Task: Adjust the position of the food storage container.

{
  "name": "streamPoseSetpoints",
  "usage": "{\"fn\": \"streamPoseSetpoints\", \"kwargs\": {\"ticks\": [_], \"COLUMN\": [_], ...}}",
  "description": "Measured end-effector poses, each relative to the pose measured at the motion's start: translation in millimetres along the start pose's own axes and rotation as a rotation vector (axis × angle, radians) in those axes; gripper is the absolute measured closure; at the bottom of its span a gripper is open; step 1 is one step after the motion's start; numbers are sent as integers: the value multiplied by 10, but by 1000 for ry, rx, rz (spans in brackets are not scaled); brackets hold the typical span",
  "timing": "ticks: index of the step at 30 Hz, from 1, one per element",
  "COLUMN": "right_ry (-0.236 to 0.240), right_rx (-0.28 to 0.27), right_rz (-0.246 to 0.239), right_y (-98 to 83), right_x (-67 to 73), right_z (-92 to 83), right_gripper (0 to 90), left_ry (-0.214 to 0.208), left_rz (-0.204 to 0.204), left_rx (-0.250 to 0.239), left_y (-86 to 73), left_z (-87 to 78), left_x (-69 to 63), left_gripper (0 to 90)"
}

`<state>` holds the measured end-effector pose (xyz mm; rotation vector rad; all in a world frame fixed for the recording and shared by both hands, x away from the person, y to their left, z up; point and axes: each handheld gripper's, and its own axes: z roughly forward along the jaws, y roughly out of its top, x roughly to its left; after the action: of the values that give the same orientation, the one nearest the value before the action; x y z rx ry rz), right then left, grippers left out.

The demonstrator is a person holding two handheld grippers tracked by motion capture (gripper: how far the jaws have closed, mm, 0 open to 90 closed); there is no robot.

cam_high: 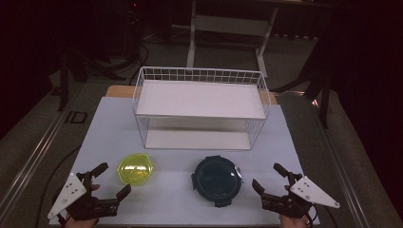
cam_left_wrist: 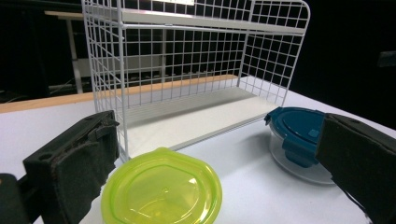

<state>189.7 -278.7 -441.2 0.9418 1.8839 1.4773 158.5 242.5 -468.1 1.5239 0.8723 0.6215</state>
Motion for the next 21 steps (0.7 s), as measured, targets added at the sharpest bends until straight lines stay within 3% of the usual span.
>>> {"fn": "streamPoseSetpoints", "kwargs": {"ticks": [6,15,18,21], "right_ry": [50,102,135,170], "right_rx": [-19,39,89,140], "right_rz": [-25,-4,-21,-28], "right_y": [97,201,195,144], "right_x": [96,159,222,264], "right_z": [-40,-5,33,73], "right_gripper": [110,110,143,303], "left_ry": [0,-4,-7,-8], "left_rz": [6,15,19,23], "left_rx": [-7,-3,-2,-3], "left_y": [5,-6,-9,-8], "left_z": [-7,8,13,15], "left_x": [-7,-17,-24,-32], "left_gripper": [0,0,0,0]}}
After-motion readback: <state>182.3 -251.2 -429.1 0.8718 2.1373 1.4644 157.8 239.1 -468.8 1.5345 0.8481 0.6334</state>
